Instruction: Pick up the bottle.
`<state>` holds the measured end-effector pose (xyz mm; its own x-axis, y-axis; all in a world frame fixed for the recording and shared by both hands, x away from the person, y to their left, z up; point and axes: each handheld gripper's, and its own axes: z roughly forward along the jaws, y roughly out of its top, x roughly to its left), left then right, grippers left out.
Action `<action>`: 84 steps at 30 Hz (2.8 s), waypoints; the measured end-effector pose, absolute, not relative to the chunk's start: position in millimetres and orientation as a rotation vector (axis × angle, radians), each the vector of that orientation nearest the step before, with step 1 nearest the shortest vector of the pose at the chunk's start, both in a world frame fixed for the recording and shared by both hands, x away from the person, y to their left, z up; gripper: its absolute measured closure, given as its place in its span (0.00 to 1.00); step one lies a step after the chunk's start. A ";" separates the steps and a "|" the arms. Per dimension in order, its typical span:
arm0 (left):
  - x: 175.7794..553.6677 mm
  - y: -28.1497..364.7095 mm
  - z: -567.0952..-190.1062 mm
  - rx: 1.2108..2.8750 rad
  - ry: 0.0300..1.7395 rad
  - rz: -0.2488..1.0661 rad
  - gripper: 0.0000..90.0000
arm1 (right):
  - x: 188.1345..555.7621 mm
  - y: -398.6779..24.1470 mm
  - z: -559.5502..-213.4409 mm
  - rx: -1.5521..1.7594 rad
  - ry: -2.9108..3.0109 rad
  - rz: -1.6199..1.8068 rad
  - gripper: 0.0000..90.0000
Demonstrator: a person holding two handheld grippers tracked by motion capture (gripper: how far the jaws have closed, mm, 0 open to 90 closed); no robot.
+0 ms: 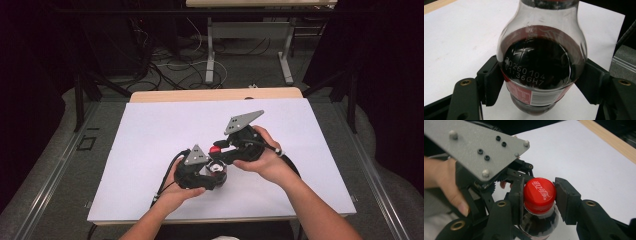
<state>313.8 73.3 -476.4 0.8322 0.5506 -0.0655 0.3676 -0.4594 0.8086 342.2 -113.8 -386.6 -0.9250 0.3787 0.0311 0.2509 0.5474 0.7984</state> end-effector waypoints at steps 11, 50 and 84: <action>314.2 74.1 -474.8 2.093 0.688 0.272 0.34 | 323.6 -109.7 -385.8 0.667 2.520 1.310 0.57; 313.4 73.0 -475.2 2.108 0.683 0.291 0.34 | 321.0 -99.1 -392.8 0.676 2.464 1.258 0.67; 313.3 71.2 -477.0 2.112 0.672 0.280 0.34 | 326.5 -102.9 -393.9 0.650 2.504 1.279 0.68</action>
<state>313.3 71.2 -477.0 0.8284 0.5582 -0.0459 0.3608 -0.4691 0.8061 326.5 -102.9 -393.9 -0.8676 0.4967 -0.0228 0.2727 0.5137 0.8135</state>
